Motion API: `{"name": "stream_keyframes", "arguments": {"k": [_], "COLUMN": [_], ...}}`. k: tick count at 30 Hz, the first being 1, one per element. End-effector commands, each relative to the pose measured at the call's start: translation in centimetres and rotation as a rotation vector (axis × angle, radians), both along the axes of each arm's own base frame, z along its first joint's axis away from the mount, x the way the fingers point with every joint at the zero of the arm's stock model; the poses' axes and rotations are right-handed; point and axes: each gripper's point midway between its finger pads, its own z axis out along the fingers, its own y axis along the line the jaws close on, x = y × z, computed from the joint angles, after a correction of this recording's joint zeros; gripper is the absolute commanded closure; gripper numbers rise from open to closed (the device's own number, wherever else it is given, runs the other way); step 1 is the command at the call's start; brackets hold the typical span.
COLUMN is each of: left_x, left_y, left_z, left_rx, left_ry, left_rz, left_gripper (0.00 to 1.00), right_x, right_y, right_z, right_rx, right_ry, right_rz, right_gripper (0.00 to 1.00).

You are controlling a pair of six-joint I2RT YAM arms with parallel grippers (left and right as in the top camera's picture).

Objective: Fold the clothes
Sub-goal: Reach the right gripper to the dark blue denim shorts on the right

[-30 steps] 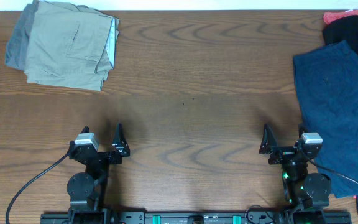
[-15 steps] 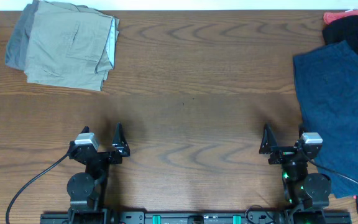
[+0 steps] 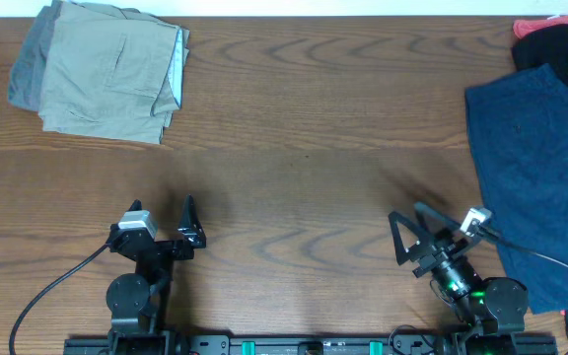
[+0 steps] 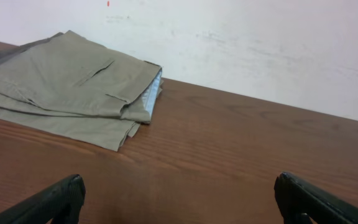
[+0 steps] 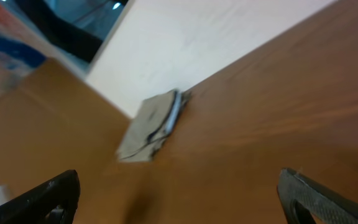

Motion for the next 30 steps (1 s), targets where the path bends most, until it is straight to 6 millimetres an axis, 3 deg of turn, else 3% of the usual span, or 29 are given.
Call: {"name": "stream_keyframes", "arguments": {"k": [1, 8, 12, 17, 20, 23, 27, 30], "left_x": [-0.1, -0.1, -0.1, -0.1, -0.1, -0.1, -0.1, -0.1], "left_y": [-0.2, -0.2, -0.2, -0.2, -0.2, -0.2, -0.2, -0.2], "left_z": [-1.5, -1.5, -1.5, -1.5, -1.5, -1.5, -1.5, -1.5], "left_rx": [0.013, 0.013, 0.013, 0.013, 0.013, 0.013, 0.013, 0.013], "left_ry": [0.045, 0.045, 0.045, 0.045, 0.045, 0.045, 0.045, 0.045], "left_rz": [-0.010, -0.011, -0.010, -0.011, -0.010, -0.011, -0.010, -0.010], "left_gripper": [0.02, 0.02, 0.02, 0.02, 0.02, 0.02, 0.02, 0.02], "right_x": [-0.9, -2.1, -1.7, -0.3, 1.9, 5.3, 10.9, 15.2], "right_y": [1.3, 1.2, -0.4, -1.9, -2.3, -2.9, -4.8, -7.1], "right_z": [0.4, 7.3, 10.3, 15.5, 18.2, 19.5, 19.3, 17.9], "right_rx": [0.133, 0.099, 0.053, -0.137, -0.259, -0.362, -0.534, -0.709], "right_ry": [0.075, -0.260, -0.331, -0.414, -0.394, -0.302, -0.112, 0.075], "right_rz": [0.095, 0.105, -0.015, -0.148, -0.185, -0.220, -0.299, -0.362], "right_gripper": [0.01, 0.01, 0.01, 0.01, 0.01, 0.01, 0.01, 0.01]}}
